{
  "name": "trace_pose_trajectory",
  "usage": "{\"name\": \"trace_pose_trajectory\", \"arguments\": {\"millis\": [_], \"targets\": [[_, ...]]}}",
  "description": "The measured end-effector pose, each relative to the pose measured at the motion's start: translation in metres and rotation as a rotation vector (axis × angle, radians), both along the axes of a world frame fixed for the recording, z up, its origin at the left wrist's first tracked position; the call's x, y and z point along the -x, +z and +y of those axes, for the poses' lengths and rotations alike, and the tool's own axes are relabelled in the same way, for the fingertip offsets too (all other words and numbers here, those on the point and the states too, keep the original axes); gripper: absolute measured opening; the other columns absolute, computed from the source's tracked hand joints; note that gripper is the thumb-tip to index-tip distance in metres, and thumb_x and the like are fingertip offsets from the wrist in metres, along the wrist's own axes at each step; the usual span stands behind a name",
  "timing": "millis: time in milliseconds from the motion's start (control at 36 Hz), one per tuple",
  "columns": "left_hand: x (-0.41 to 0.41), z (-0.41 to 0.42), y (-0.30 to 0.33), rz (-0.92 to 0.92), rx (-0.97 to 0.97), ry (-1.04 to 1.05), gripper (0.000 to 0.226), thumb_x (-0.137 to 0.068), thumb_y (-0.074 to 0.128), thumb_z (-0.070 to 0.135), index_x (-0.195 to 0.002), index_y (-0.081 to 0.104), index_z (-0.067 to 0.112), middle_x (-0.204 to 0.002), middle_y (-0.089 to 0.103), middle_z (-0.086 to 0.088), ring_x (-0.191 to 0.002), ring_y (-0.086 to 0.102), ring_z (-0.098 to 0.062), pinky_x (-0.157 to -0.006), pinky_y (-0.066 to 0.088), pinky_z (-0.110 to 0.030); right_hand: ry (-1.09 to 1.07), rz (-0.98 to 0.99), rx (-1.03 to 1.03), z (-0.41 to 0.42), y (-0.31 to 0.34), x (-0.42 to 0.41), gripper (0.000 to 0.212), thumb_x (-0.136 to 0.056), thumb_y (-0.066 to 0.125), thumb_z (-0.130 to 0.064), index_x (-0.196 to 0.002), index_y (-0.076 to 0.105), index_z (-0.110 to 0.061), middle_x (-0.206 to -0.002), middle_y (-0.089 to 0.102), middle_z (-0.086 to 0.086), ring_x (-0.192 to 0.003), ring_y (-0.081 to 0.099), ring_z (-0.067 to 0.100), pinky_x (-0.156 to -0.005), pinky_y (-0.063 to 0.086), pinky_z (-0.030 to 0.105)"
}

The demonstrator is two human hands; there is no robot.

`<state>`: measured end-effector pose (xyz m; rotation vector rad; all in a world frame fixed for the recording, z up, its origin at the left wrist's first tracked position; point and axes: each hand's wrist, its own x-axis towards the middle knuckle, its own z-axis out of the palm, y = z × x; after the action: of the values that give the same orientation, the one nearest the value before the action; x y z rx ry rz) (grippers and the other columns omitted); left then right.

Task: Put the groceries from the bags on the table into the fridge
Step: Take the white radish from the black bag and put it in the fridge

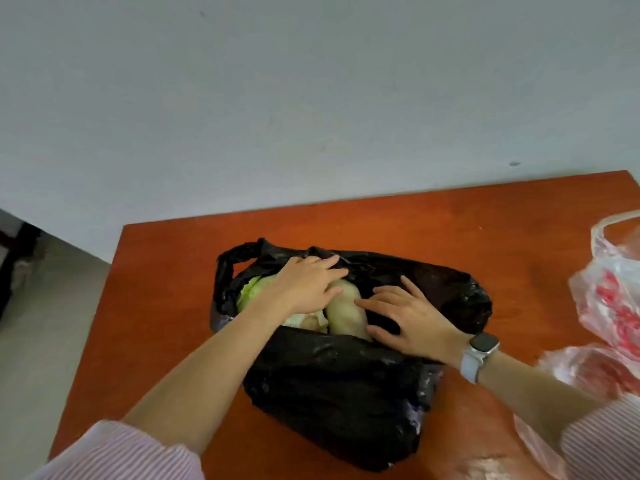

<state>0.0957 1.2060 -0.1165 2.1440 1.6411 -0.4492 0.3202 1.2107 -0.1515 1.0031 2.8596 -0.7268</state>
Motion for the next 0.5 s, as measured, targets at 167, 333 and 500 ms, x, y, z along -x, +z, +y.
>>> {"name": "trace_pose_trajectory", "arguments": {"millis": [167, 333, 500], "targets": [[-0.003, 0.021, -0.012, 0.180, 0.236, 0.139, 0.059, -0.094, 0.009, 0.059, -0.148, -0.001, 0.036, -0.158, -0.006, 0.004, -0.145, -0.007, -0.025, -0.116, 0.003, -0.050, 0.197, -0.118, -0.003, -0.043, -0.008, -0.032, 0.074, -0.081, 0.032, -0.072, -0.144, 0.005, -0.044, -0.150, 0.029, -0.002, -0.143, 0.010, 0.024, -0.112, -0.003, 0.056], [-0.009, 0.014, -0.017, 0.277, 0.164, 0.095, 0.060, -0.096, 0.018, 0.057, -0.149, 0.005, 0.033, -0.159, 0.003, -0.001, -0.145, 0.002, -0.029, -0.115, 0.010, -0.052, 0.348, -0.227, -0.113, -0.063, -0.030, -0.057, 0.069, -0.084, 0.036, -0.065, -0.144, 0.010, -0.045, -0.151, 0.029, 0.002, -0.139, 0.024, 0.030, -0.105, 0.018, 0.062], [-0.013, -0.011, -0.010, 0.129, -0.307, 0.091, 0.046, -0.098, 0.036, 0.035, -0.143, 0.034, 0.023, -0.152, 0.031, -0.003, -0.140, 0.023, -0.024, -0.108, 0.026, -0.043, 0.092, -0.119, 0.190, -0.061, -0.026, -0.061, 0.047, -0.089, 0.025, -0.039, -0.132, 0.045, -0.041, -0.149, 0.032, -0.006, -0.142, 0.016, 0.015, -0.117, -0.005, 0.044]]}}
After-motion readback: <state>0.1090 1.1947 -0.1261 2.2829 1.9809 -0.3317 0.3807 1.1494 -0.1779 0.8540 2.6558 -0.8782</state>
